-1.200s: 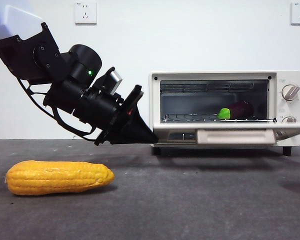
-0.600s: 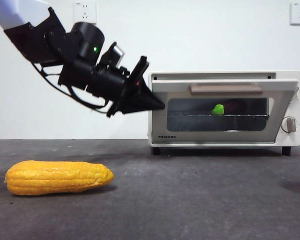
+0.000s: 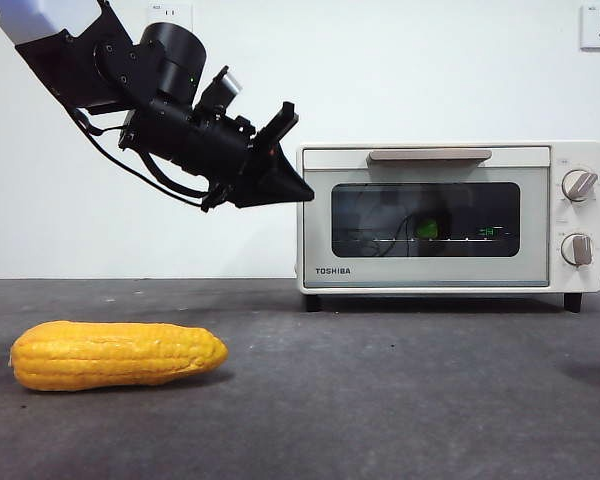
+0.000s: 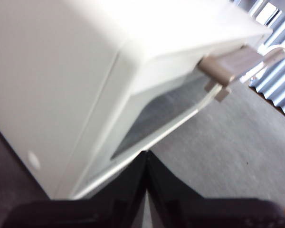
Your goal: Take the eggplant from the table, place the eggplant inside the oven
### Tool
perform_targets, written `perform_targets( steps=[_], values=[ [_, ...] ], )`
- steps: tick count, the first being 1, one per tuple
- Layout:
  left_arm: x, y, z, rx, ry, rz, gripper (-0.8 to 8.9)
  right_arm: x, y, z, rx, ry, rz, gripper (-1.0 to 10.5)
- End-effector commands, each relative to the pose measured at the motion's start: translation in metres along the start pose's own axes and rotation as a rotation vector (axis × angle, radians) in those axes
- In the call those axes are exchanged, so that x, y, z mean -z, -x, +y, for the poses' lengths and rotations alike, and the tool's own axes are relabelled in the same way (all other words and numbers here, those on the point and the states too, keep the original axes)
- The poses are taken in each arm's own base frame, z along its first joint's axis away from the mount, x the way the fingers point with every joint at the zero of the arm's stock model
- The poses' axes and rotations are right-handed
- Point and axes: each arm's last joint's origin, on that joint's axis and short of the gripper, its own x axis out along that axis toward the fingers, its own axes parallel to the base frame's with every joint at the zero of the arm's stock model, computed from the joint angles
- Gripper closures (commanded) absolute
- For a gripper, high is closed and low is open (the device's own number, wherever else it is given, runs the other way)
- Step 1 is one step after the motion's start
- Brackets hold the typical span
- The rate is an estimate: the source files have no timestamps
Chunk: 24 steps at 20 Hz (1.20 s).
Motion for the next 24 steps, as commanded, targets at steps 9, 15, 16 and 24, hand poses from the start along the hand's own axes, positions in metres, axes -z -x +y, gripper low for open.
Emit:
perform_targets(
  steps=[9, 15, 16, 24],
  values=[
    [-0.011, 0.028, -0.037, -0.021, -0.116, 0.142, 8.19, 0.003, 0.001, 0.0, -0.001, 0.01, 0.016, 9.6],
    [-0.044, 0.081, -0.09, -0.028, -0.188, 0.099, 8.19, 0.003, 0.001, 0.0, 0.017, 0.014, 0.016, 9.6],
    [-0.05, 0.093, -0.099, -0.031, -0.198, 0.083, 8.19, 0.003, 0.001, 0.0, 0.017, 0.014, 0.016, 9.6],
    [-0.053, 0.168, -0.149, -0.07, -0.306, 0.164, 8.19, 0.003, 0.001, 0.0, 0.017, 0.016, 0.016, 9.6]
  ],
)
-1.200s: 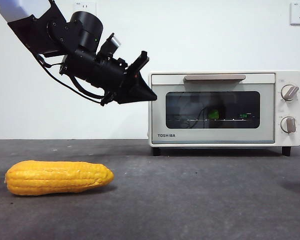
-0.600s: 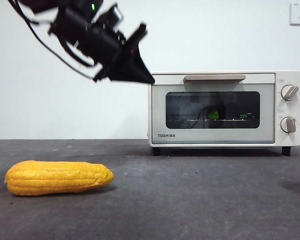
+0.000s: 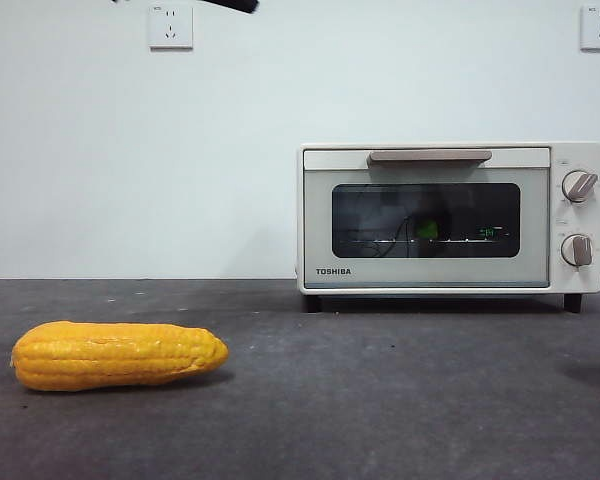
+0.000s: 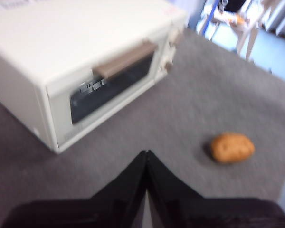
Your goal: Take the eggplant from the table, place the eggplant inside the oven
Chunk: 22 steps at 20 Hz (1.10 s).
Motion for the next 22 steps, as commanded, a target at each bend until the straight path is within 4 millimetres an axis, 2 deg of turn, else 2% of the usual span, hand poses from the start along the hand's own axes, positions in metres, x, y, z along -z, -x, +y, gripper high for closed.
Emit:
perform_targets(
  steps=[1, 6, 14, 18, 22],
  values=[
    [0.001, 0.013, -0.01, 0.011, -0.056, 0.012, 8.19, 0.003, 0.001, 0.0, 0.0, 0.005, 0.017, 9.6],
    [-0.004, 0.058, -0.029, 0.01, -0.086, -0.085, 8.19, 0.003, 0.001, 0.0, 0.0, 0.005, 0.017, 9.6],
    [0.013, 0.122, -0.053, -0.042, -0.091, -0.099, 8.19, 0.003, 0.001, 0.0, 0.0, 0.005, 0.017, 9.6],
    [0.015, 0.141, -0.061, -0.045, -0.111, -0.155, 8.18, 0.003, 0.001, 0.0, 0.0, 0.003, 0.016, 9.5],
    [0.016, 0.146, -0.063, -0.045, -0.117, -0.169, 8.18, 0.003, 0.001, 0.0, 0.0, 0.003, 0.017, 9.5]
  ],
)
